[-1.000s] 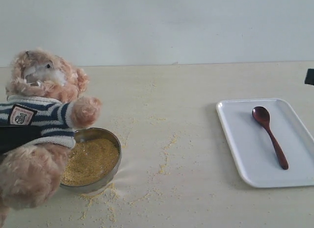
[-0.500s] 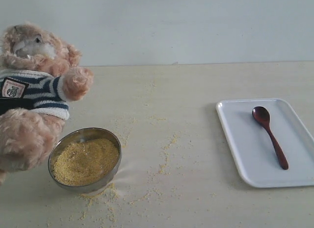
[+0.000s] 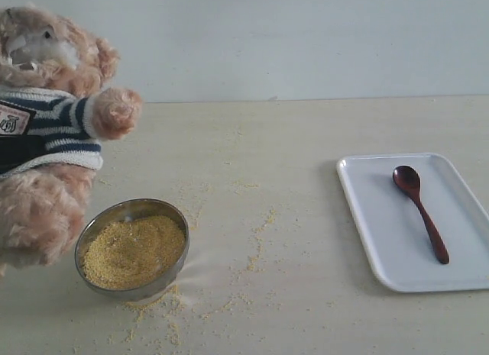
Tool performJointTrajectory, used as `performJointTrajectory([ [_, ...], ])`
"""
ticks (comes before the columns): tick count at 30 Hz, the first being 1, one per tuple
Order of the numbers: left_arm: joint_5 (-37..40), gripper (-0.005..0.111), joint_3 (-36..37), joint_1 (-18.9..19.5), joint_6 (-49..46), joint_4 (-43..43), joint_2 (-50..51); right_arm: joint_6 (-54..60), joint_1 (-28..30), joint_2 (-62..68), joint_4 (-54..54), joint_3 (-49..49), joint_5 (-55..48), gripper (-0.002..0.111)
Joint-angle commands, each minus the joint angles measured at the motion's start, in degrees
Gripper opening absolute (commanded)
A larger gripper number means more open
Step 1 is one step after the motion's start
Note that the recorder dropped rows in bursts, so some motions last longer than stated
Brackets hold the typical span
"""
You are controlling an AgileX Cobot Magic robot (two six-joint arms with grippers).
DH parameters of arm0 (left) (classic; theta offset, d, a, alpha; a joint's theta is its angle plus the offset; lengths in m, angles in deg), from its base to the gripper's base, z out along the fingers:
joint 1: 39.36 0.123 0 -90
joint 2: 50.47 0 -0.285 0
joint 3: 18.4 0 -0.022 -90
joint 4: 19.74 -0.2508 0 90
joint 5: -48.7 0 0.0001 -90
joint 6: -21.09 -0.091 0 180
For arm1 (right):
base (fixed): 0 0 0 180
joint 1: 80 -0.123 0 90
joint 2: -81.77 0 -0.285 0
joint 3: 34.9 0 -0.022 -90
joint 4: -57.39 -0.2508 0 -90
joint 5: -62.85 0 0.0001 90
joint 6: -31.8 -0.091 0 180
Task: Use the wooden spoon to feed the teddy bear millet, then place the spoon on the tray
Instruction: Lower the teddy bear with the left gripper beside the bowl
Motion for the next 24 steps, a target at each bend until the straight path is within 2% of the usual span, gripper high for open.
performJointTrajectory([
  [1, 1.64, 0.005, -0.27, -0.07, -1.39, 3.57, -3.30, -2.82, -0.07, 0.29, 1.97, 2.47, 5.29, 0.000],
  [16, 2.23, 0.005, -0.27, -0.07, 4.45, 3.59, -6.47, -8.65, -0.07, 3.70, 0.51, 15.72, 2.99, 0.000],
  [21, 2.46, 0.005, -0.27, -0.07, 4.86, 1.42, -6.47, -4.51, -0.07, 3.70, 0.97, 19.21, 5.22, 0.000],
  [24, 2.46, 0.005, -0.27, -0.07, 4.86, 1.29, -6.47, -2.35, -0.07, 3.70, 0.62, 19.21, 1.83, 0.000],
])
